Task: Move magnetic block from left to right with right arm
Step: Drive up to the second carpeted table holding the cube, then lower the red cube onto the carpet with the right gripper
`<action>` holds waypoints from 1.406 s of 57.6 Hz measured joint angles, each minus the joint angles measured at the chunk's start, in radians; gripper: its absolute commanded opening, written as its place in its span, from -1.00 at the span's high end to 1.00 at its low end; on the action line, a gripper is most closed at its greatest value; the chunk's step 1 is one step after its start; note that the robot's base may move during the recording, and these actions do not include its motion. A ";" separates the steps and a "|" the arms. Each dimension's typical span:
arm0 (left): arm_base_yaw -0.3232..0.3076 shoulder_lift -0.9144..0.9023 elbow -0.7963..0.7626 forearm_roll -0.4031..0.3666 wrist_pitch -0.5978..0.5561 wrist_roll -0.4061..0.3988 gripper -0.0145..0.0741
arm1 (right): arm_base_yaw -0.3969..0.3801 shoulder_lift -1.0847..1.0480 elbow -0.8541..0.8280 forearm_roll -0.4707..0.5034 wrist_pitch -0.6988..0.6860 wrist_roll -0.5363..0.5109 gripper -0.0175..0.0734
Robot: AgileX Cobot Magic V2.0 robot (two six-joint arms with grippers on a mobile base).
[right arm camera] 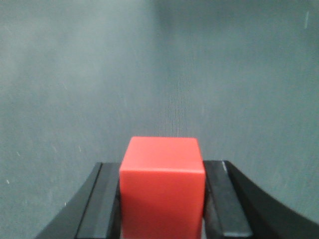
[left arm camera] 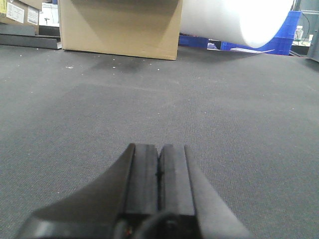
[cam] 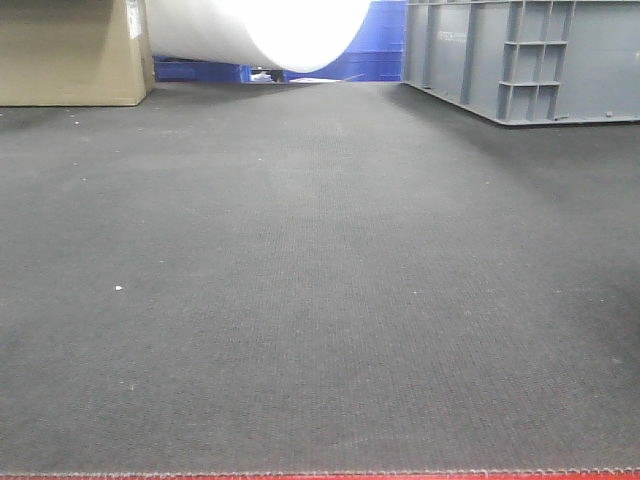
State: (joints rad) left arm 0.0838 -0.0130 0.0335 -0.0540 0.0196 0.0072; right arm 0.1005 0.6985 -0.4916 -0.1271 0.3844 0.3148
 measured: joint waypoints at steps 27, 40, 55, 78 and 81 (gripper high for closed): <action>0.000 0.000 0.000 0.000 0.000 0.000 0.96 | 0.351 0.541 -0.402 -0.045 0.485 0.228 0.00; 0.000 0.000 0.000 0.000 0.000 0.000 0.96 | 0.473 0.782 -0.617 -0.005 0.632 0.338 0.00; 0.000 0.000 0.000 0.000 0.000 0.000 0.96 | 0.558 0.977 -0.787 0.087 0.642 0.380 0.00; 0.000 0.000 0.000 0.000 0.000 0.000 0.96 | 0.639 1.120 -0.861 0.127 0.646 0.523 0.00; 0.000 0.000 0.000 0.000 0.000 0.000 0.96 | 0.641 1.121 -0.866 0.127 0.648 0.525 0.00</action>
State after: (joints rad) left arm 0.0838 -0.0130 0.0335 -0.0540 0.0196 0.0072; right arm 0.7418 1.8190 -1.3572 0.0000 1.0322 0.8396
